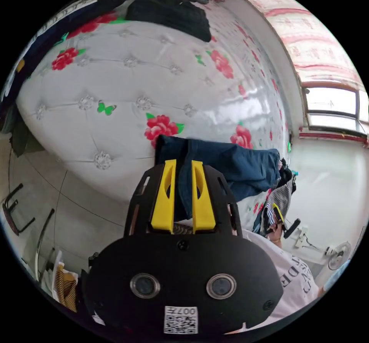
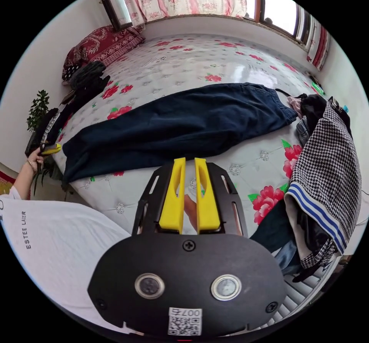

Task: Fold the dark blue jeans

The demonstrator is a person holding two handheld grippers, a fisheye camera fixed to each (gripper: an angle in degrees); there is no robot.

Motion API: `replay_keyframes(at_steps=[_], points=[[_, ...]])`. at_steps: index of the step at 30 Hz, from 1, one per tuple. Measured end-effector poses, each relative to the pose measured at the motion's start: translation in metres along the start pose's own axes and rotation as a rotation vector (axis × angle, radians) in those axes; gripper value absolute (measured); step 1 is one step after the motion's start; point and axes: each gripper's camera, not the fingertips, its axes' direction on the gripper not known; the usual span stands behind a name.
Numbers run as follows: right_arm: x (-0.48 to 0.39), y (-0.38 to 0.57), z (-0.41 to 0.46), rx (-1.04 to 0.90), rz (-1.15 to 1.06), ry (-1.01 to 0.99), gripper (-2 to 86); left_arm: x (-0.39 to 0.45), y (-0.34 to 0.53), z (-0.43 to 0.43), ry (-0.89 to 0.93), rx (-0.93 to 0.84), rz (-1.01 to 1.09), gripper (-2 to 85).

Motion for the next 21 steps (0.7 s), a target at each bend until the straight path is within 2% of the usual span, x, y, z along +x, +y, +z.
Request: replay_keyframes(at_steps=[2,6,12,13,16,18,21], points=[[0.004,0.000,0.004,0.006,0.017,0.031,3.2,-0.007,0.023,-0.002,-0.055,0.079,-0.012,9.1],[0.004,-0.008,0.028,-0.023,-0.006,0.111,4.5,-0.001,0.057,-0.011,-0.056,0.127,0.014,11.1],[0.013,-0.037,0.089,-0.118,0.008,0.253,5.8,0.052,0.094,0.020,-0.038,-0.016,0.185,16.9],[0.016,-0.044,0.099,-0.147,0.005,0.267,5.7,0.063,0.096,0.028,-0.078,-0.038,0.213,17.1],[0.022,-0.058,0.116,-0.202,-0.009,0.280,4.7,0.086,0.094,0.029,-0.305,-0.042,0.268,13.4],[0.031,-0.076,0.126,-0.260,0.002,0.291,2.5,0.085,0.090,0.024,-0.320,-0.035,0.271,11.3],[0.041,-0.100,0.103,-0.183,0.017,0.238,0.8,0.078,0.080,0.001,-0.225,-0.072,0.283,7.2]])
